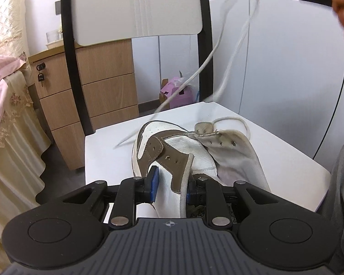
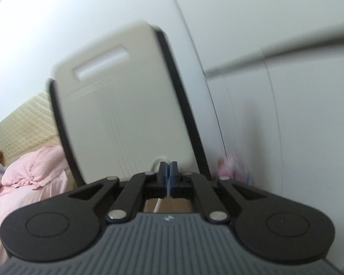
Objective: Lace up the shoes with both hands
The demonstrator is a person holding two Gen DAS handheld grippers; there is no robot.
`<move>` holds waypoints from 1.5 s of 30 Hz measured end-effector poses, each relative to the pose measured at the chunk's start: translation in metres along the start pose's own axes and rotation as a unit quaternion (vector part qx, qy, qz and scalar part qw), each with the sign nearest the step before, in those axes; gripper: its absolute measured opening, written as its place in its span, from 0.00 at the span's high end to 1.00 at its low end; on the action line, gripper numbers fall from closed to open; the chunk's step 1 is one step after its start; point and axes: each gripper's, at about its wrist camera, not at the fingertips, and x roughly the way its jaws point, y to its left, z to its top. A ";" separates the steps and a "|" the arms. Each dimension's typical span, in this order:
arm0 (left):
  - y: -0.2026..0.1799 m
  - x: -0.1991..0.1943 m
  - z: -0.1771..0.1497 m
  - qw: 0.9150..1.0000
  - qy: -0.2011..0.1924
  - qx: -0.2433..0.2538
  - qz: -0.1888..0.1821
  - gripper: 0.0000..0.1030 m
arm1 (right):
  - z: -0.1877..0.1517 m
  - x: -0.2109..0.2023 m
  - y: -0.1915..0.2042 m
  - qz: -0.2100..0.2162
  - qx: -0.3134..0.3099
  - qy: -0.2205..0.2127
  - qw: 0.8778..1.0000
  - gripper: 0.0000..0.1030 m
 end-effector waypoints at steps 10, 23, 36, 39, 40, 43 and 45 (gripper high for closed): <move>0.014 0.000 0.001 0.998 0.023 -0.052 0.009 0.76 | 0.021 -0.033 -0.002 0.021 0.006 0.003 1.000 0.98; 0.018 -0.010 0.006 0.997 0.004 -0.073 -0.012 0.74 | -0.087 0.033 0.018 0.077 0.020 0.222 0.972 0.73; 0.024 -0.014 0.020 0.995 0.021 -0.085 -0.039 0.54 | -0.152 0.269 0.125 0.137 -0.197 0.426 0.872 0.57; 0.034 -0.010 0.020 0.992 0.036 -0.111 -0.035 0.54 | -0.177 0.299 0.134 0.135 -0.227 0.449 0.854 0.57; 0.038 -0.008 0.020 0.991 0.041 -0.120 -0.034 0.52 | -0.184 0.306 0.135 0.134 -0.233 0.455 0.849 0.60; 0.046 -0.006 0.020 0.987 0.051 -0.145 -0.037 0.47 | -0.199 0.319 0.139 0.127 -0.260 0.459 0.840 0.67; 0.049 -0.005 0.020 0.985 0.055 -0.157 -0.043 0.47 | -0.203 0.325 0.138 0.126 -0.257 0.457 0.842 0.69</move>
